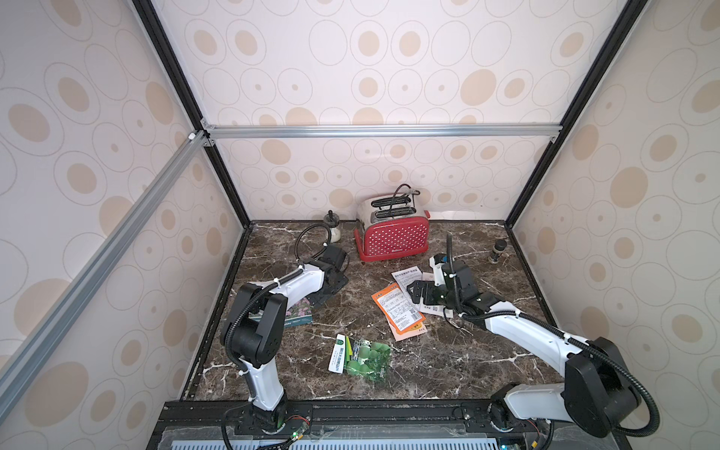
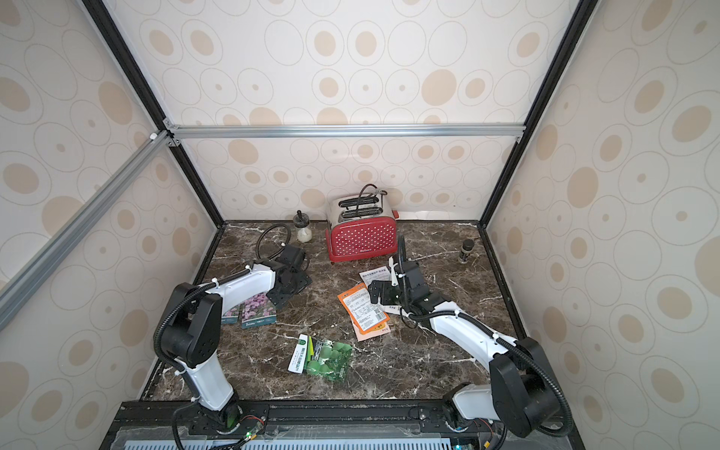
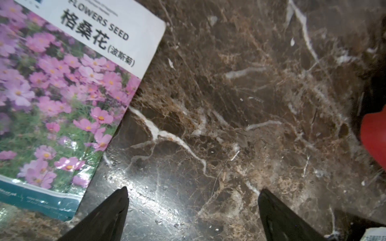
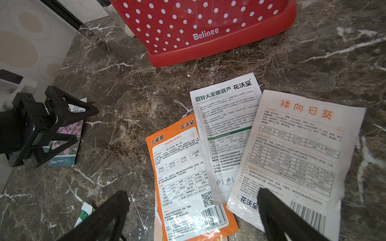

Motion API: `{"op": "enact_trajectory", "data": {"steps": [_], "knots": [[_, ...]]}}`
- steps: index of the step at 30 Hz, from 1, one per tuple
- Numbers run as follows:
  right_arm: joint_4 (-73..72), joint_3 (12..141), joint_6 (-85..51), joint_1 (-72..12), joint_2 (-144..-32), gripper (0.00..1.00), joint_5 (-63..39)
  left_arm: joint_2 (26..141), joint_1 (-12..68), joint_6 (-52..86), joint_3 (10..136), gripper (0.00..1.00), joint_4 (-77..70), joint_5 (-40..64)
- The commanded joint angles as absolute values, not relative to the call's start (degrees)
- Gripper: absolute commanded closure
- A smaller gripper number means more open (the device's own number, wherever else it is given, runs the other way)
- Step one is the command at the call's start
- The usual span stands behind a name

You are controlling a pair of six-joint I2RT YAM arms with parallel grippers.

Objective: Arrange the seed packets in a row
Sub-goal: Move the seed packet to the center of the board.

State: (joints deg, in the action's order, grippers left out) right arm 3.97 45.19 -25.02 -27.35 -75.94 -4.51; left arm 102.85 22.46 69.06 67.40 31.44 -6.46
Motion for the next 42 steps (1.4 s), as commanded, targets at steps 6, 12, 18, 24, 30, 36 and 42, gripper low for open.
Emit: {"op": "enact_trajectory", "data": {"steps": [6,12,18,24,30,36,42], "knots": [[4.6,44.8,-24.8,-27.6,-75.2,0.00,-4.8,102.5,22.6,64.4,61.4,0.03,29.1,-3.9],[4.3,44.7,-25.0,-27.6,-75.7,0.00,-5.1,99.7,22.6,65.3,56.6,0.03,28.8,-4.1],[3.9,44.9,-25.4,-27.6,-76.4,0.00,-5.5,97.9,22.6,65.7,54.6,0.03,29.1,-4.2],[3.8,44.7,-25.4,-27.7,-76.4,0.00,-5.5,97.3,22.7,65.7,54.0,0.03,29.4,-4.2],[3.6,44.6,-25.5,-27.6,-76.5,0.00,-5.7,96.4,22.6,65.9,53.0,0.03,29.7,-4.5],[3.6,44.5,-25.6,-27.7,-76.5,0.00,-5.6,95.7,22.6,65.7,53.0,0.03,30.1,-4.8],[3.5,44.3,-25.5,-27.7,-76.5,0.00,-5.4,95.5,22.7,65.5,53.3,0.03,30.5,-5.0]]}}
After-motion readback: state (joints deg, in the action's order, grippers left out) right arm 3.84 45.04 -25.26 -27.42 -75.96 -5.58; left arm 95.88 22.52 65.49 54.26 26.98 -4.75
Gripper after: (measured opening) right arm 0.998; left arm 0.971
